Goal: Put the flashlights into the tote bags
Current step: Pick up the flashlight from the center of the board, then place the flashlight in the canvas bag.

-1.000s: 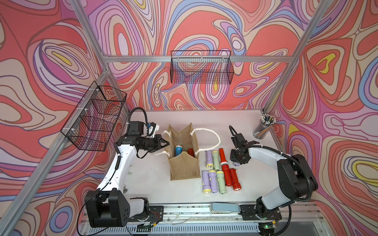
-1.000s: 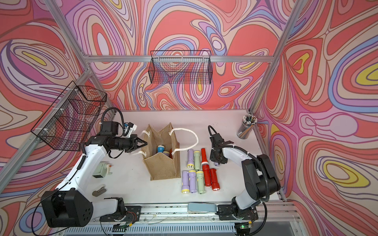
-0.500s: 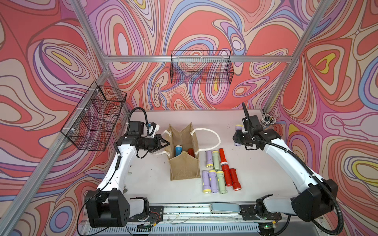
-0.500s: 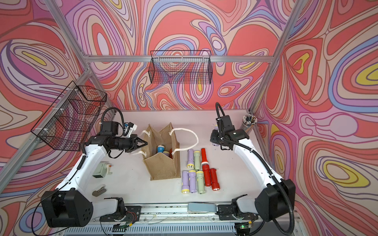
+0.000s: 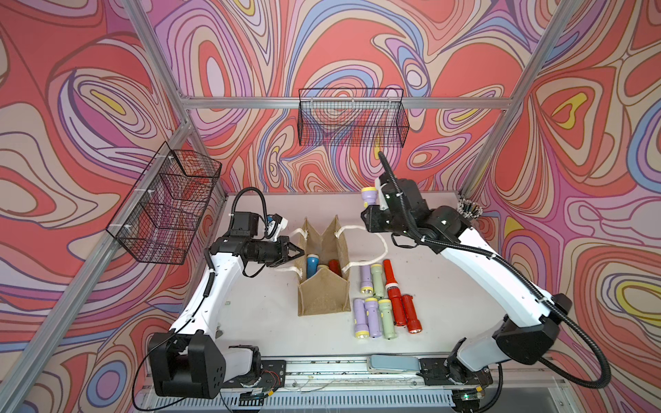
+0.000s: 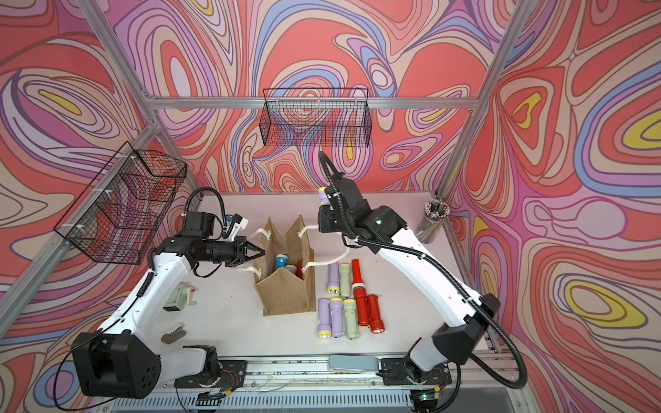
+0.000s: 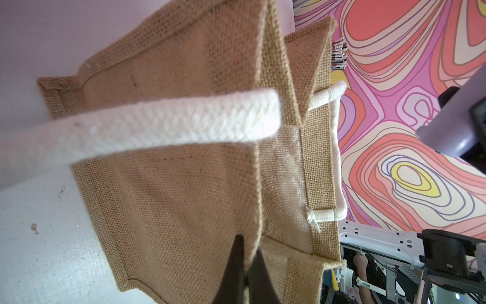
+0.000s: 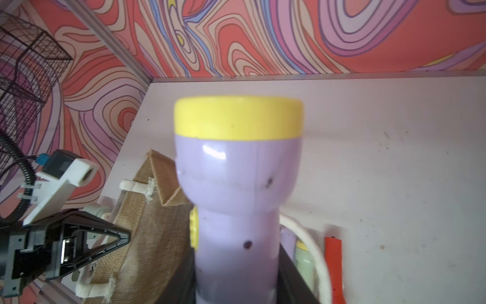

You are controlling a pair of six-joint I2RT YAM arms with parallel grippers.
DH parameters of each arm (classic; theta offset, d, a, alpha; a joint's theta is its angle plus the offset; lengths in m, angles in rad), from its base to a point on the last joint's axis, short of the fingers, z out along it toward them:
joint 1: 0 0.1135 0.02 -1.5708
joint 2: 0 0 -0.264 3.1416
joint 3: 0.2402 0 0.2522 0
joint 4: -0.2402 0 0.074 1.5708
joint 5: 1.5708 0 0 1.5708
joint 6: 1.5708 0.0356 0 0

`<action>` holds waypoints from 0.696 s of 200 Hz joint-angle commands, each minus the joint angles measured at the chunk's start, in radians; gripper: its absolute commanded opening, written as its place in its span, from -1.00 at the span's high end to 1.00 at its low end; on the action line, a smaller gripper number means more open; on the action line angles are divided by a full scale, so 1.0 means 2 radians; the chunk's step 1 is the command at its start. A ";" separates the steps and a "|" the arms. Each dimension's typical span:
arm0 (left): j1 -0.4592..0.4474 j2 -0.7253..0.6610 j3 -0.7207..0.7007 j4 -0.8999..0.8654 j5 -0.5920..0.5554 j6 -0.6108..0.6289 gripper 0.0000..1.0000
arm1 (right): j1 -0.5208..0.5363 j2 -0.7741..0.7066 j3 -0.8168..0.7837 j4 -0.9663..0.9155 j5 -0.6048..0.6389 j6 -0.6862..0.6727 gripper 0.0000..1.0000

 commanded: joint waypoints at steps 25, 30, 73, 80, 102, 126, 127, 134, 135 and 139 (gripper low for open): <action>-0.002 -0.010 0.003 -0.001 -0.005 0.011 0.93 | 0.048 0.068 0.072 0.009 -0.044 -0.025 0.72; -0.003 -0.010 0.003 0.000 -0.007 0.011 0.94 | 0.051 0.070 0.070 0.016 -0.049 -0.026 0.72; -0.003 -0.009 0.004 0.006 -0.013 -0.004 0.96 | 0.066 0.072 -0.014 0.134 -0.109 -0.011 0.71; -0.003 -0.007 0.005 0.007 -0.013 -0.007 0.96 | 0.068 0.075 -0.028 0.152 -0.119 -0.010 0.72; 0.000 -0.004 0.004 0.011 -0.012 -0.011 0.97 | 0.072 0.091 -0.050 0.183 -0.136 -0.010 0.72; 0.007 -0.007 0.001 0.014 -0.012 -0.015 0.98 | 0.074 0.125 -0.057 0.187 -0.147 -0.008 0.72; 0.007 -0.007 0.001 0.015 -0.012 -0.016 0.98 | 0.074 0.126 -0.057 0.187 -0.148 -0.008 0.72; 0.009 -0.008 0.000 0.015 -0.012 -0.016 0.98 | 0.075 0.133 -0.059 0.187 -0.151 -0.008 0.71; 0.009 -0.008 0.000 0.015 -0.012 -0.016 0.98 | 0.075 0.133 -0.059 0.187 -0.152 -0.008 0.72; 0.010 -0.009 0.000 0.015 -0.012 -0.016 0.98 | 0.076 0.136 -0.061 0.187 -0.152 -0.006 0.72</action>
